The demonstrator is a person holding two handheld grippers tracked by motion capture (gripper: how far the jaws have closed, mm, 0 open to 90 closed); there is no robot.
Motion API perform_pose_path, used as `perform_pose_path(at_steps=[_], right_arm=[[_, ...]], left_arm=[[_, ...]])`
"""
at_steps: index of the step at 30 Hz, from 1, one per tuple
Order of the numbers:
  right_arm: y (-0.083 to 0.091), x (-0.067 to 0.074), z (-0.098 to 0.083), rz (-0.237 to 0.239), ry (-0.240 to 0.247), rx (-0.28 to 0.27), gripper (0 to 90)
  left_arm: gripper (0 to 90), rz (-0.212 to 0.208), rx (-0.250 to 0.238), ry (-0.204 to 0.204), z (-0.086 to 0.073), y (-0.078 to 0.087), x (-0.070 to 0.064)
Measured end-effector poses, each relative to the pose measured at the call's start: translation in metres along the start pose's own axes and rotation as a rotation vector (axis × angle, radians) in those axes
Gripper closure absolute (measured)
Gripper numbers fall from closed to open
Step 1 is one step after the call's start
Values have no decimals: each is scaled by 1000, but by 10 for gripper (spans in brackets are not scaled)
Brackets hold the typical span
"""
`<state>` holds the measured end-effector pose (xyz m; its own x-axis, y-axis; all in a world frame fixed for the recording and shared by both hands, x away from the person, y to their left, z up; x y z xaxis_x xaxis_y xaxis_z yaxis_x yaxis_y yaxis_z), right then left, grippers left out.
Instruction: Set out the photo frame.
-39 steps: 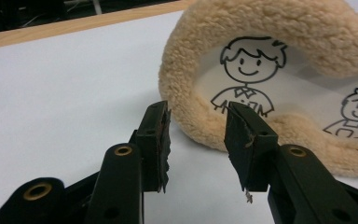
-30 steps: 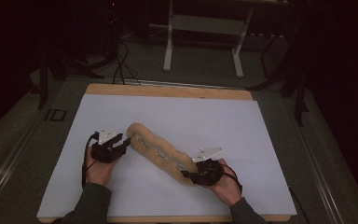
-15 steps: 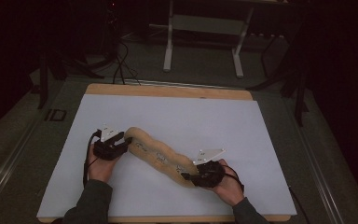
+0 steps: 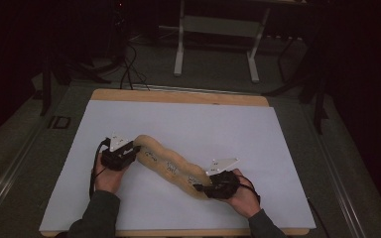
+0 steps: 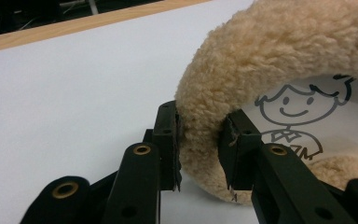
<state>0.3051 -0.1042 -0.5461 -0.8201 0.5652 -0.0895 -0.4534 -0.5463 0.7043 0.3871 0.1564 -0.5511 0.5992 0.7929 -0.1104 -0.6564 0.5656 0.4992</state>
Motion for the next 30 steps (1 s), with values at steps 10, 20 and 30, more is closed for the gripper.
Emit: perform_pose_path(at_steps=[10,20,30], right_arm=[[0,2,-8,20,-40,41,646],[3,-5,-11,-16,-97,54,682],[11,-27,-12,-103,-175,48,693]], left_arm=[[718,7,7,1,0,1,-1],[721,14,14,16,0,4,-2],[723,6,19,12,2,5,-14]])
Point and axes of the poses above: each handheld gripper's, and its own axes: y roughly backward along the jaws, z roughly out of its top, x roughly to its left, the point moved 8 cm from there along -y, roughly forward along the jaws, and after that the axes turned 13 degrees about -z, right-handed, at the moved point
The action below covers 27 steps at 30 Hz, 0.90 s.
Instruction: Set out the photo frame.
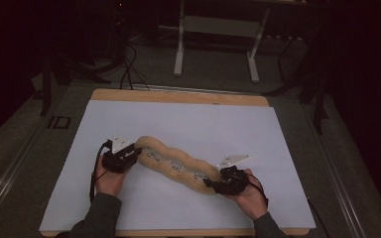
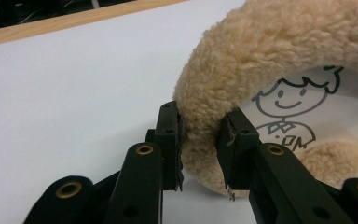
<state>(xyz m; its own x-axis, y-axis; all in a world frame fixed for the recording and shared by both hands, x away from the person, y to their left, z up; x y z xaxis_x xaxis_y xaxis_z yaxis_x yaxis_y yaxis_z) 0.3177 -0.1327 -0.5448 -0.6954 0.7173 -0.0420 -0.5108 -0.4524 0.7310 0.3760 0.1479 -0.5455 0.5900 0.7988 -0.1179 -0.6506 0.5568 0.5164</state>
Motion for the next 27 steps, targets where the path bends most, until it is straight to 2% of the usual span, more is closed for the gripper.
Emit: perform_pose_path(at_steps=[5,9,23,27], right_arm=[[5,-11,3,-33,-45,-24,695],[7,-15,6,-44,-60,-38,693],[11,-21,13,-45,-84,-69,668],[10,-24,14,-62,-91,-66,644]], left_arm=[[725,-7,-7,0,1,1,-5],[725,-4,-17,2,3,5,-7],[724,10,-39,11,7,13,-11],[724,20,-38,12,8,13,-12]])
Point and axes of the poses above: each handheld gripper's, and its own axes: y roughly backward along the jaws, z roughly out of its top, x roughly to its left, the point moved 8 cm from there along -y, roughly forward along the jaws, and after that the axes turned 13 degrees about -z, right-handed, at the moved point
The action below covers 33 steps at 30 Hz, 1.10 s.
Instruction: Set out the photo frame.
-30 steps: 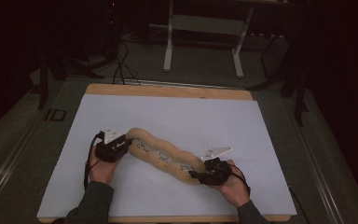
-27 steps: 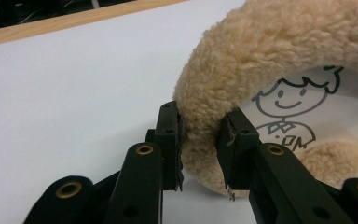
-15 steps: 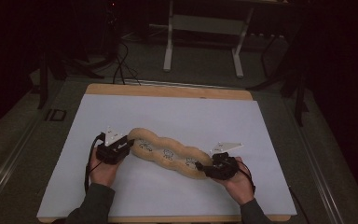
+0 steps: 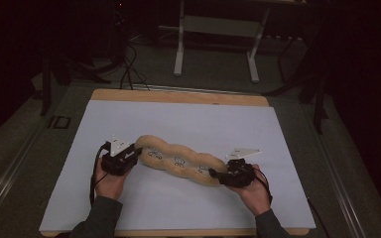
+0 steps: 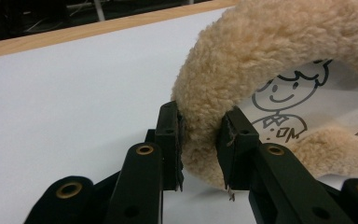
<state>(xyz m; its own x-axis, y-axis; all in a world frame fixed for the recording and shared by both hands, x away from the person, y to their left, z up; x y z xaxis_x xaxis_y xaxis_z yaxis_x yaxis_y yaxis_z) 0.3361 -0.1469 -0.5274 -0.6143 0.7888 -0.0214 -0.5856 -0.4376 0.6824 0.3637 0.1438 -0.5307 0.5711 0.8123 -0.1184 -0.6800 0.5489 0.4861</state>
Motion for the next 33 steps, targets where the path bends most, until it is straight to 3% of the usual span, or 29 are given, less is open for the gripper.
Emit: perform_pose_path(at_steps=[5,27,33], right_arm=[[-2,-6,0,-41,-2,3,614],[-5,-22,7,-86,-40,-12,556],[-10,-31,6,-104,-30,-8,537]], left_arm=[[723,11,-3,-1,0,1,-1],[721,35,-20,39,-2,-2,-8],[721,36,-10,31,-5,-7,-12]])
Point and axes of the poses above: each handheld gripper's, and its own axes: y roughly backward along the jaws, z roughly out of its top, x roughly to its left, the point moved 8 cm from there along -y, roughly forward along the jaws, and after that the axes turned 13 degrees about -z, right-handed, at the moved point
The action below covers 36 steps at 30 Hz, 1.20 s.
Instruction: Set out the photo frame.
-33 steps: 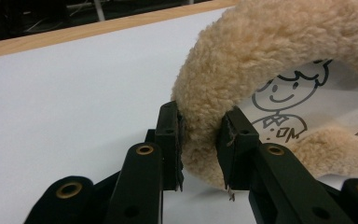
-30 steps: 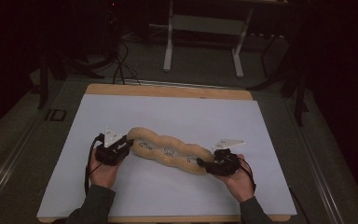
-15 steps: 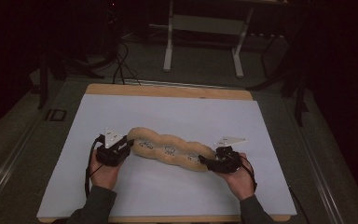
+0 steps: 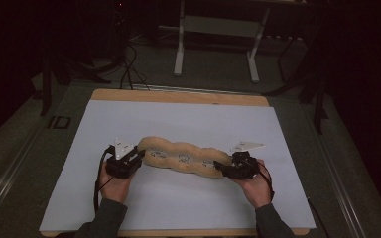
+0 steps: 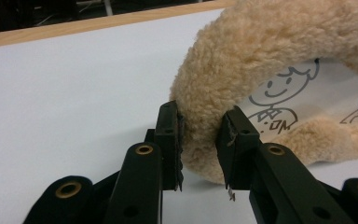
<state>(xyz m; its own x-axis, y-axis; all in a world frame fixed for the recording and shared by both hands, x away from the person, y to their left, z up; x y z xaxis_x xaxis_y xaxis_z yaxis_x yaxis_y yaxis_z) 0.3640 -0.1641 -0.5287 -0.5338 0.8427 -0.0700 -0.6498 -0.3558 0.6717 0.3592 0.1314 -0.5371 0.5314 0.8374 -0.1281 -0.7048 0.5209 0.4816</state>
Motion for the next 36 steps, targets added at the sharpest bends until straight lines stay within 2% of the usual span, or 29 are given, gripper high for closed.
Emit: perform_pose_path(at_steps=[10,15,18,21,25,27,31,33,36], right_arm=[[-11,-13,-6,-31,-19,11,492],[-13,-13,-5,-30,-37,4,463],[-15,-14,-4,-7,-70,-3,444],[-15,-15,-5,6,-85,-5,426],[-14,-19,-8,-19,-101,-2,414],[-15,-21,-11,-17,-116,7,425],[-16,-21,-15,5,-156,29,520],[-15,-22,-14,10,-171,28,545],[-14,-20,-13,48,-201,36,572]], left_arm=[[720,-7,37,-14,-7,-9,-6],[719,-15,36,2,-10,-6,-7],[718,-21,42,8,-12,-2,-9],[717,-26,46,9,-13,1,-11],[715,-31,52,26,-15,3,-11],[715,-34,54,33,-15,4,-10],[714,-41,52,55,-15,5,-9],[713,-46,55,72,-16,6,-7],[712,-55,56,110,-16,8,-3]])
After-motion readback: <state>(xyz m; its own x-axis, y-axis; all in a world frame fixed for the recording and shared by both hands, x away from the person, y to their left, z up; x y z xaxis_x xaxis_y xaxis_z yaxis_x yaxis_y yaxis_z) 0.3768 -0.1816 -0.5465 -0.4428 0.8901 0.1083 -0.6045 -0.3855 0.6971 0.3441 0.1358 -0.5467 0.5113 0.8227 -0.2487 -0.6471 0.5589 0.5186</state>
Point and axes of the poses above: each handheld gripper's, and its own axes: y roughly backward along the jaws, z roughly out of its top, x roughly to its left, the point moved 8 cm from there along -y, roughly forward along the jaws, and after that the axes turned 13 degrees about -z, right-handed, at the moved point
